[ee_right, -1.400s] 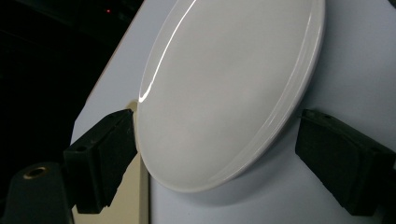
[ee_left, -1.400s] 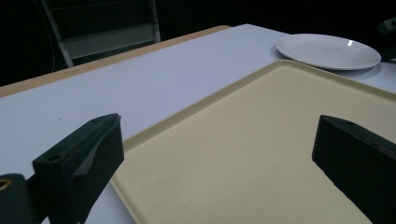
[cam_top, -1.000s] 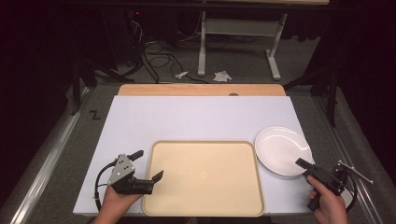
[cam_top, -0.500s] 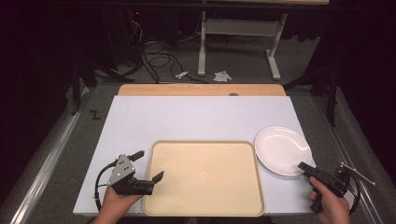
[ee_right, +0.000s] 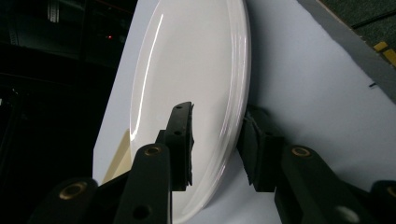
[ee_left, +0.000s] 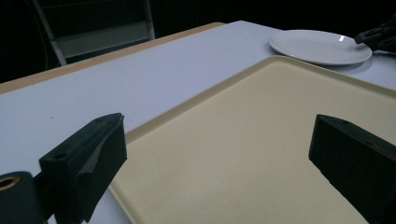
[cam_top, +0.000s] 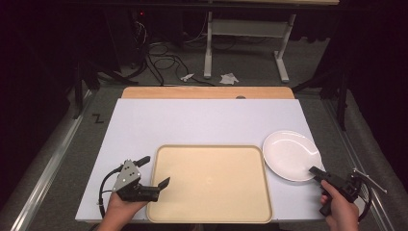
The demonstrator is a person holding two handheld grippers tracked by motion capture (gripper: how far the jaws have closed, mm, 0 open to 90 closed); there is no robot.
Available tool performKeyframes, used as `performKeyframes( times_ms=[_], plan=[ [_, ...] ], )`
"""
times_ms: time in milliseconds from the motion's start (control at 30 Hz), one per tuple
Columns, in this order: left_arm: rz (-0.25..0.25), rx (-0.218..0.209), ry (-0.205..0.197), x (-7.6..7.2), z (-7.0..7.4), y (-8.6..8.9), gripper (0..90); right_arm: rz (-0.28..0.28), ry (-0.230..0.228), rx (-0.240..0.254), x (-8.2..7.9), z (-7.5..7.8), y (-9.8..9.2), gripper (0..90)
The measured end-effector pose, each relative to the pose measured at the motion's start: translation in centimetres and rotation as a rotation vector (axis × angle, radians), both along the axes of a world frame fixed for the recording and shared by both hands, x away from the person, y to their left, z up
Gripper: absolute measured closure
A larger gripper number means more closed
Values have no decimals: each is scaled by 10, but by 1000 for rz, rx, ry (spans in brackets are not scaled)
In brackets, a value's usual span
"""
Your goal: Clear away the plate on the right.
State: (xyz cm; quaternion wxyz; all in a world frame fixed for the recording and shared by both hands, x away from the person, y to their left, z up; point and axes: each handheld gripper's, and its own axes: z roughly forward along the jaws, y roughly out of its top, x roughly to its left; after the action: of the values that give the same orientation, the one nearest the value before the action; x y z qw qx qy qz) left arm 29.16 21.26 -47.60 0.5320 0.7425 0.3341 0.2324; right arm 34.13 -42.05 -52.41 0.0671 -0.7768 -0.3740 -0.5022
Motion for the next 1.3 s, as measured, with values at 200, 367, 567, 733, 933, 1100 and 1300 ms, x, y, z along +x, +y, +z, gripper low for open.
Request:
performKeyframes(
  times_ms=[200,367,567,733,933,1100,1300],
  plan=[
    [2,-8,2,0,0,0,52,-18,5,12,2,-2,1,715],
    [0,-3,2,0,-1,0,53,-18,30,-9,2,-3,0,831],
    [0,-6,2,0,0,0,53,-26,25,-20,3,-2,0,852],
    [3,-7,1,0,0,1,54,-41,14,-22,2,0,-1,866],
    [4,-7,-1,0,0,1,54,-61,-35,-25,0,8,-1,890],
    [6,-9,-1,0,1,1,54,-63,-52,-37,-1,13,-2,890],
    [9,-11,-5,0,1,2,54,-55,-60,-59,-3,18,-4,888]
  ],
)
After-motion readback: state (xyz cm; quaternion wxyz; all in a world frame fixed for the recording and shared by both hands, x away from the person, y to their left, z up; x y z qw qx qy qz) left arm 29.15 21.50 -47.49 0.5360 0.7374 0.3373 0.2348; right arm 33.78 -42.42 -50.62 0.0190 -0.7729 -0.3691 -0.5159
